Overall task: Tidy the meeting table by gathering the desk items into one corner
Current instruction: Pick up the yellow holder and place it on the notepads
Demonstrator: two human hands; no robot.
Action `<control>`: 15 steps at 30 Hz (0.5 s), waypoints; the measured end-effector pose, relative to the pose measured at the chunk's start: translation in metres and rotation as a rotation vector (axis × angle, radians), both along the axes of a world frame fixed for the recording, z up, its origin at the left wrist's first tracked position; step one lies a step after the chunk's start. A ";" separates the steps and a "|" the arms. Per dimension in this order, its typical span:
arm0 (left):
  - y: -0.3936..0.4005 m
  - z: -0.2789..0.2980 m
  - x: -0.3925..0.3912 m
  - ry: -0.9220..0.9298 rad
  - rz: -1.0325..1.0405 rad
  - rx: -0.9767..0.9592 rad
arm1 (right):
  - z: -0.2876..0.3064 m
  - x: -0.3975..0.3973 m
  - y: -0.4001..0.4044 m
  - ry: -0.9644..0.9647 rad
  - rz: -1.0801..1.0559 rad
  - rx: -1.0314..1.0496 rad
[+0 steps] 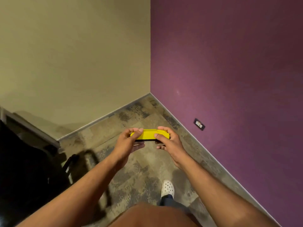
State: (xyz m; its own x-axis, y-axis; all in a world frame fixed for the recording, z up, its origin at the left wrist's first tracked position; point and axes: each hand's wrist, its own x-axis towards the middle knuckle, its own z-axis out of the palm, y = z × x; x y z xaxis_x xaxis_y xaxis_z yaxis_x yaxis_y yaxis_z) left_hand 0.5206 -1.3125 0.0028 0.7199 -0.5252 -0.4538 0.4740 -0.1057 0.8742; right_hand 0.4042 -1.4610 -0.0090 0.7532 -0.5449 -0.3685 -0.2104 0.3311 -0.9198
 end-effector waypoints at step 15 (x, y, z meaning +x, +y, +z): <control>-0.017 0.022 0.182 0.006 0.538 -0.028 | 0.023 0.277 -0.056 -0.003 0.507 -0.013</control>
